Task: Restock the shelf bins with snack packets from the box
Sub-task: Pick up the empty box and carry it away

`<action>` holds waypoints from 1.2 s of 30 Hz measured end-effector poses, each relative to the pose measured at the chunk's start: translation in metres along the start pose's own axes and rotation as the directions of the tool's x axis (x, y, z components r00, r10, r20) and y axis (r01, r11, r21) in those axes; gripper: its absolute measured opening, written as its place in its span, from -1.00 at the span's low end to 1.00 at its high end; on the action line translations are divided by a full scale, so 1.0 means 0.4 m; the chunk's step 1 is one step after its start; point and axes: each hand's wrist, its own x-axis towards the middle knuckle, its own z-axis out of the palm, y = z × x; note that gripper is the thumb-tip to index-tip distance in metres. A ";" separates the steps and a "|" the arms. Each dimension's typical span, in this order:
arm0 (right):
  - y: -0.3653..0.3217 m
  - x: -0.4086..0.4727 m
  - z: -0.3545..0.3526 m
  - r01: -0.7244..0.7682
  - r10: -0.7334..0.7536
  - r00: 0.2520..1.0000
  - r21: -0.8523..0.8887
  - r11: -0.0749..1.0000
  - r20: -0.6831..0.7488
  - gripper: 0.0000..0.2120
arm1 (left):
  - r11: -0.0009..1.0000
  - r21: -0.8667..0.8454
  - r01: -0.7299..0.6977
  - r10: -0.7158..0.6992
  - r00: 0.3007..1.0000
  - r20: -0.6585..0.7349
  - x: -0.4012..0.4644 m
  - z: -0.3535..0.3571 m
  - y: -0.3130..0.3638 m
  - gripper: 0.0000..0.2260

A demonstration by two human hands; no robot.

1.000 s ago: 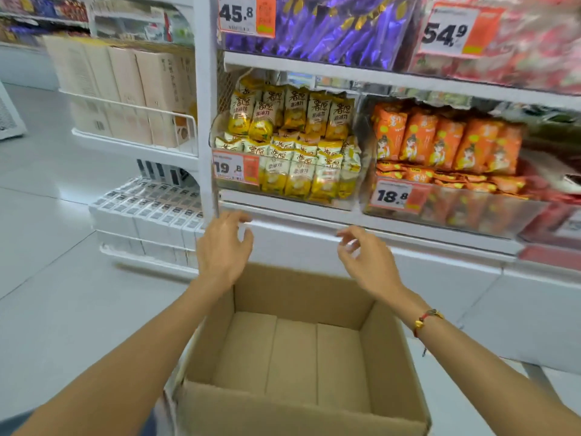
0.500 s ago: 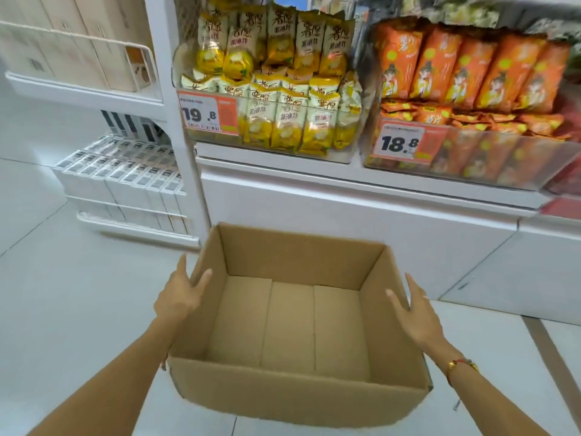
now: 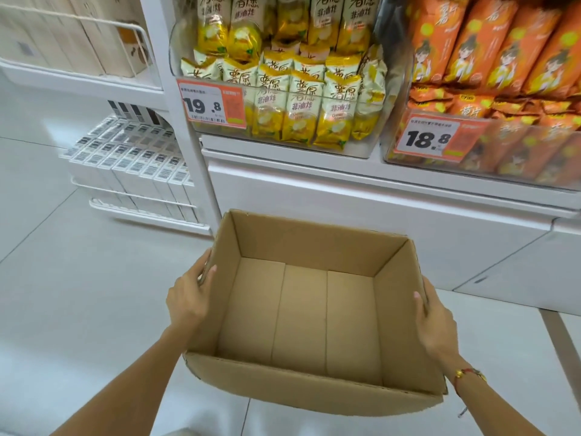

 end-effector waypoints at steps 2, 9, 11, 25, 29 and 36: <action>-0.020 -0.007 -0.040 -0.022 0.022 1.000 0.015 1.000 -0.008 -0.50 | 1.000 -0.008 0.010 -0.010 1.000 0.005 -0.009 -0.027 0.038 -0.64; -0.126 -0.095 -0.281 -0.085 0.085 0.996 -0.006 0.996 0.012 -0.54 | 0.997 -0.003 0.083 -0.083 0.995 0.053 -0.090 -0.194 0.228 -0.69; -0.158 -0.131 -0.374 -0.088 0.089 0.996 -0.029 0.996 0.015 -0.54 | 0.997 0.004 0.083 -0.083 0.993 0.078 -0.123 -0.251 0.293 -0.68; -0.391 -0.387 -1.079 -0.304 0.306 0.950 0.043 0.952 -0.055 -0.57 | 0.997 0.025 -0.068 0.058 0.952 0.300 -0.302 -0.628 0.850 -0.63; -0.411 -0.471 -1.226 -0.389 0.403 0.906 0.122 0.913 -0.126 -0.57 | 0.990 0.029 -0.141 0.122 0.926 0.358 -0.346 -0.675 0.986 -0.63; -0.378 -0.606 -1.389 -0.453 0.505 0.820 0.236 0.860 -0.269 -0.61 | 0.952 -0.091 -0.293 0.300 0.826 0.478 -0.397 -0.646 1.207 -0.60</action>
